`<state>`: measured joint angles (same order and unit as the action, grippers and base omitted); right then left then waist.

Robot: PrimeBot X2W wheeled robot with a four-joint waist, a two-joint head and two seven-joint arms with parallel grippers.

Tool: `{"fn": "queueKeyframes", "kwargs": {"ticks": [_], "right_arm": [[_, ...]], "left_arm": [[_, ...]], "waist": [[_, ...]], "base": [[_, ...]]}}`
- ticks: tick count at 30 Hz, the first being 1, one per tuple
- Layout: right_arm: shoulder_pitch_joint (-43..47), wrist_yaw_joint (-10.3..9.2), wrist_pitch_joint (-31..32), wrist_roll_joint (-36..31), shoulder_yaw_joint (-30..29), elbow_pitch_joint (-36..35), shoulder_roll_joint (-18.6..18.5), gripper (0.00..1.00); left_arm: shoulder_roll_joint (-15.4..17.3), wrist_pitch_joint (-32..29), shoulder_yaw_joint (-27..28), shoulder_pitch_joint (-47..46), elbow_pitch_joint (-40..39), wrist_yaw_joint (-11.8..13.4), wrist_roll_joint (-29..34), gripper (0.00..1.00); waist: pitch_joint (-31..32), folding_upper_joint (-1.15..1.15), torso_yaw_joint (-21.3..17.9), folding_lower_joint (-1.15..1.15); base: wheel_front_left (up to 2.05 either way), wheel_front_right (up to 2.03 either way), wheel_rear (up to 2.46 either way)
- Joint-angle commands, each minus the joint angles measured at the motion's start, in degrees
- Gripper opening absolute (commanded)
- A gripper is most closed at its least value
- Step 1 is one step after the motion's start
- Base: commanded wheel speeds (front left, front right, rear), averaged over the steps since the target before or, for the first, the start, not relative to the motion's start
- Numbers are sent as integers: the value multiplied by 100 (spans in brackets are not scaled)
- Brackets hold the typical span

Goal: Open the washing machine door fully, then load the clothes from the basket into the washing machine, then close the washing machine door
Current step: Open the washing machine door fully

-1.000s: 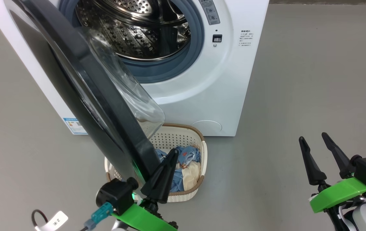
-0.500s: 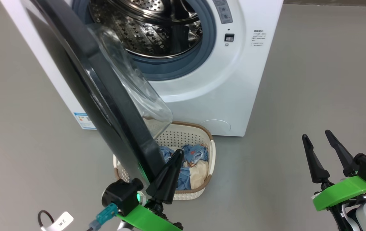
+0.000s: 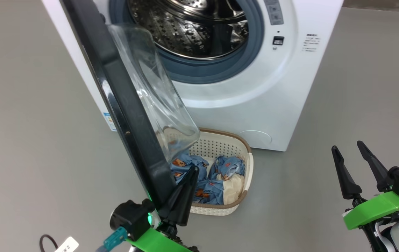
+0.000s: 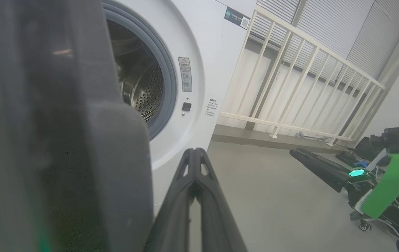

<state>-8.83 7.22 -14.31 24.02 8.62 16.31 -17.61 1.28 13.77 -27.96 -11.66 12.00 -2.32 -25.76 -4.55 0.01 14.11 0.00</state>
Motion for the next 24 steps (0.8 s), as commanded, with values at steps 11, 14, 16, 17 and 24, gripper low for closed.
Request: {"fn": "queueKeyframes", "kwargs": {"ticks": [11,14,16,17,24], "right_arm": [[-51,26,-69,-105,94,-146,-167,100],[-31,26,-69,-106,89,-147,-169,100],[-26,26,-69,-104,86,-149,-173,100],[-27,26,-69,-104,91,-149,-173,100],[-23,26,-69,-108,113,-149,-182,100]], "left_arm": [[377,63,527,64,-311,354,-62,0],[429,39,549,149,-423,421,-56,0],[469,18,572,198,-488,463,-59,0],[489,4,590,227,-512,485,-69,0],[646,-6,749,422,-722,654,-94,0]], "waist": [[24,-1,451,0],[29,-1,556,0],[31,-1,626,0],[36,-1,652,0],[48,-1,836,0]], "base": [[0,0,0],[0,0,0],[0,0,0],[0,0,0],[0,0,0]]}}
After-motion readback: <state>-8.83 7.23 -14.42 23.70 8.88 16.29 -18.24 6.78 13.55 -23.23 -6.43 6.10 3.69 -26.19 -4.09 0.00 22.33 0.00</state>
